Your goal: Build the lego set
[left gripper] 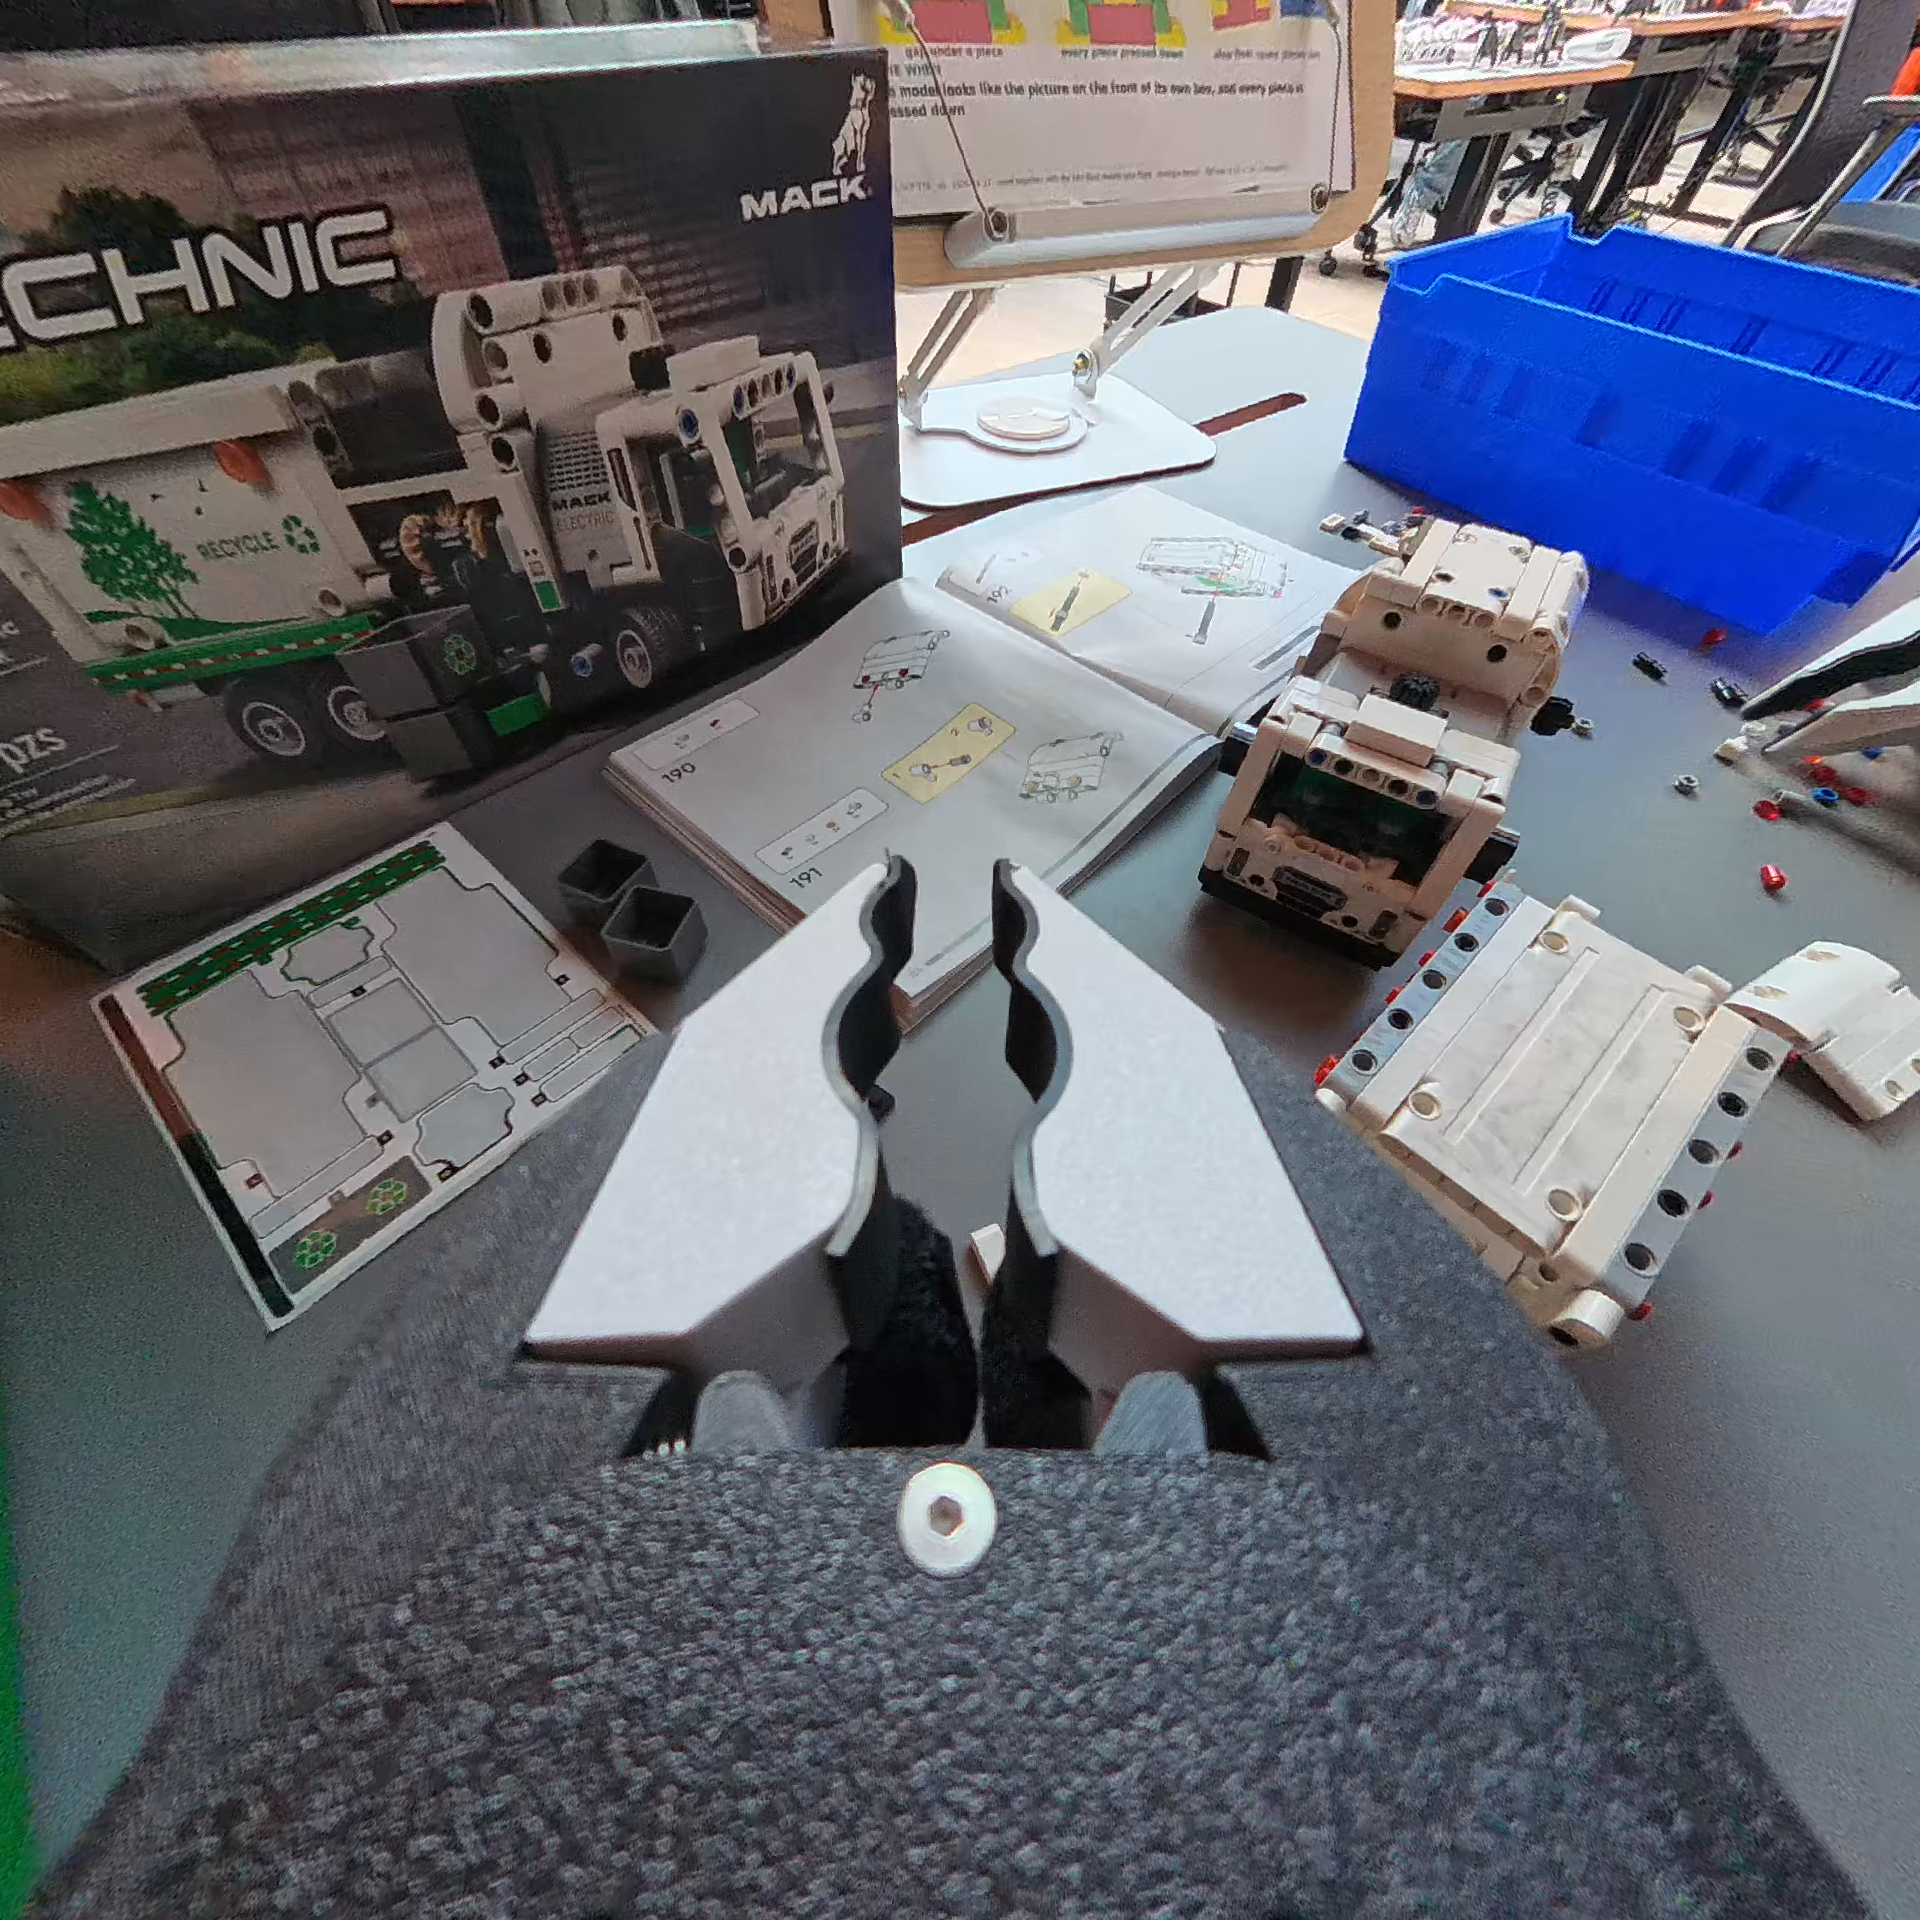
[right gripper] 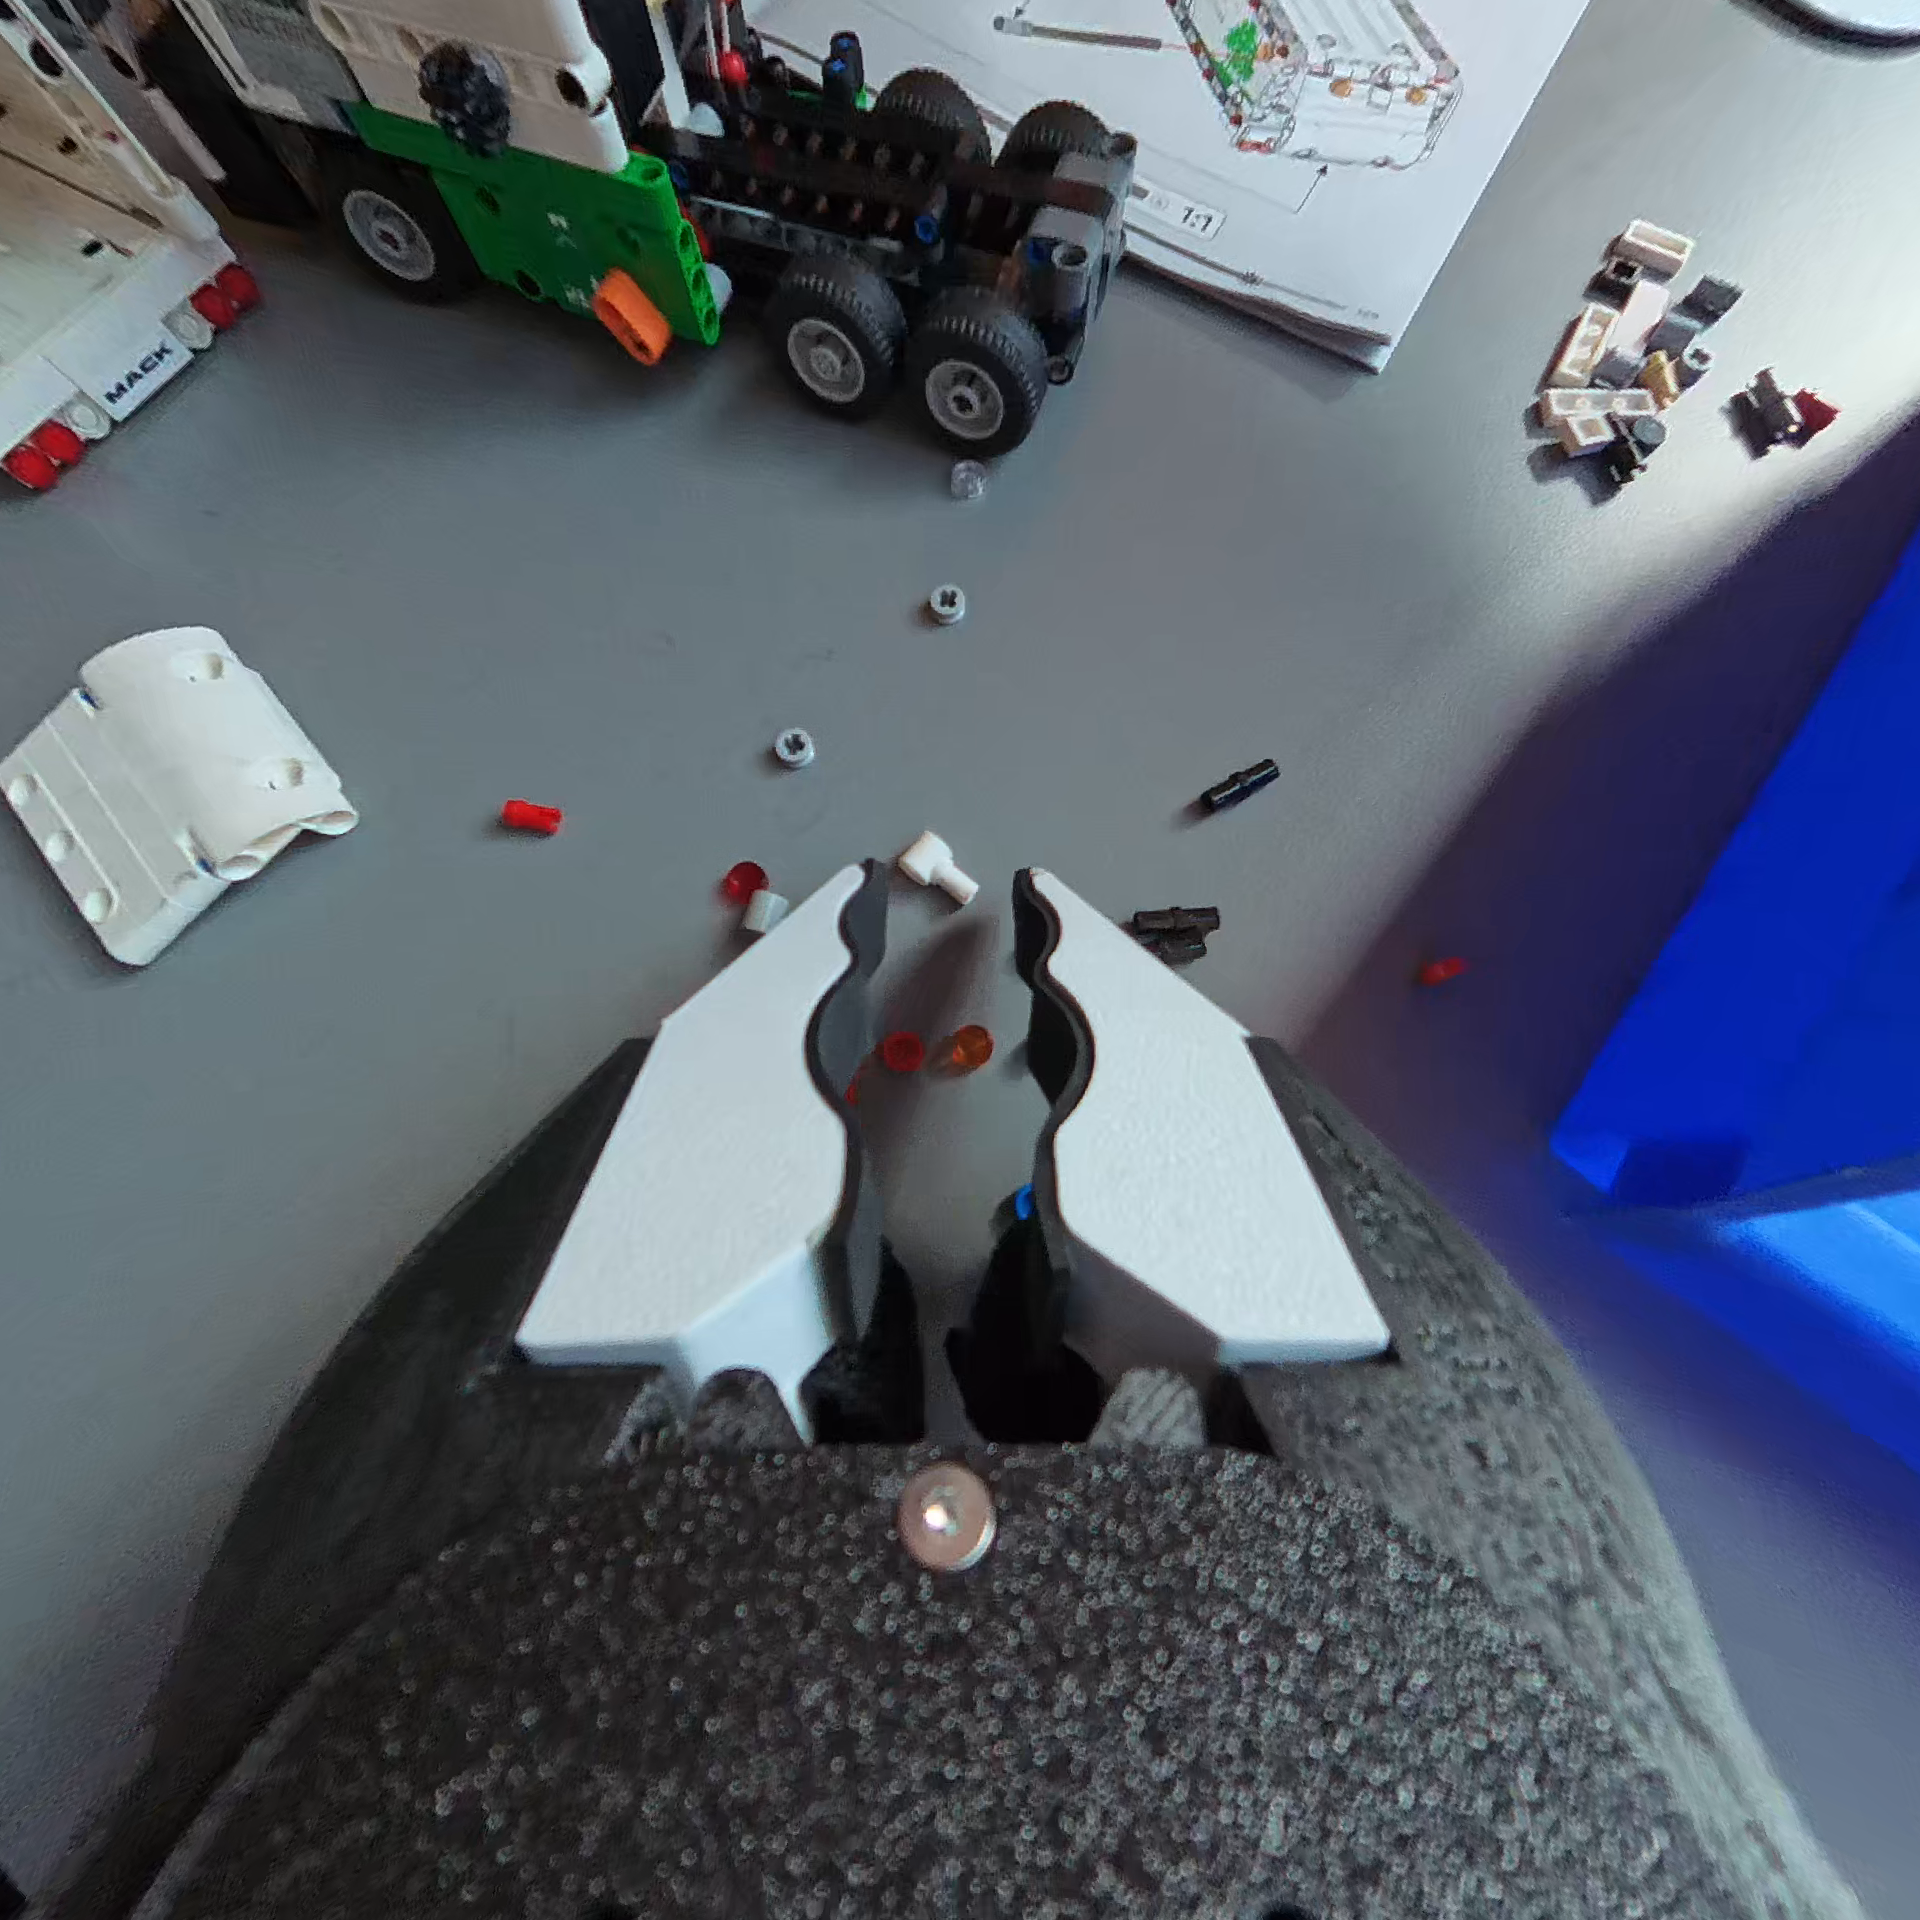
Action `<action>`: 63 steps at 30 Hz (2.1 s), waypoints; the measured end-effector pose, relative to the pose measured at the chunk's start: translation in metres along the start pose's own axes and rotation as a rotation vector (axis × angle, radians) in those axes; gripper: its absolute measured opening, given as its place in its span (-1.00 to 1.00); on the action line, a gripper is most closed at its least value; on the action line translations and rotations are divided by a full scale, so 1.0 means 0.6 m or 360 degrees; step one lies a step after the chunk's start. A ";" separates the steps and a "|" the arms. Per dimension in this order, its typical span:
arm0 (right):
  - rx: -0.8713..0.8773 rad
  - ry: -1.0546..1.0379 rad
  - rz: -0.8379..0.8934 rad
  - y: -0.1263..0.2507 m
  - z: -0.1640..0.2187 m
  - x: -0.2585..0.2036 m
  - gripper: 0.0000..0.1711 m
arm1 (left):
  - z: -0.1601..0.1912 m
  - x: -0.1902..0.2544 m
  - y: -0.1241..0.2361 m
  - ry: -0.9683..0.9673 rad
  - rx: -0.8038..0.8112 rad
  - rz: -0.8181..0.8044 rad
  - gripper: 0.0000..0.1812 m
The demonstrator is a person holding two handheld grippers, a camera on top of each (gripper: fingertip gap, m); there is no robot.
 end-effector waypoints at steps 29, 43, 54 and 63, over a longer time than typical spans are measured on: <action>0.0122 0.0260 -0.0144 0.042 -0.002 -0.088 -0.80 | 0.003 0.011 -0.003 -0.0049 -0.0021 0.0013 -0.87; -0.0108 -0.0038 0.0400 0.060 0.070 0.028 -0.91 | 0.004 0.010 -0.004 -0.0047 -0.0033 0.0012 -0.87; 0.0274 0.0319 -0.0611 0.041 -0.021 -0.171 -0.91 | 0.005 0.007 -0.005 -0.0044 -0.0031 -0.0003 -0.87; 0.0092 0.0467 -0.0521 0.008 -0.006 -0.194 -0.92 | 0.006 0.008 -0.006 -0.0047 -0.0045 0.0006 -0.87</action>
Point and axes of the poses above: each gripper's, where its closed fingertips meet, y back along the fingers, z out of its underside, x = y × z across the jaws, the point moved 7 cm from there along y, back along the fingers, and after that the axes turned 9 degrees about y, right-handed, at the moved point
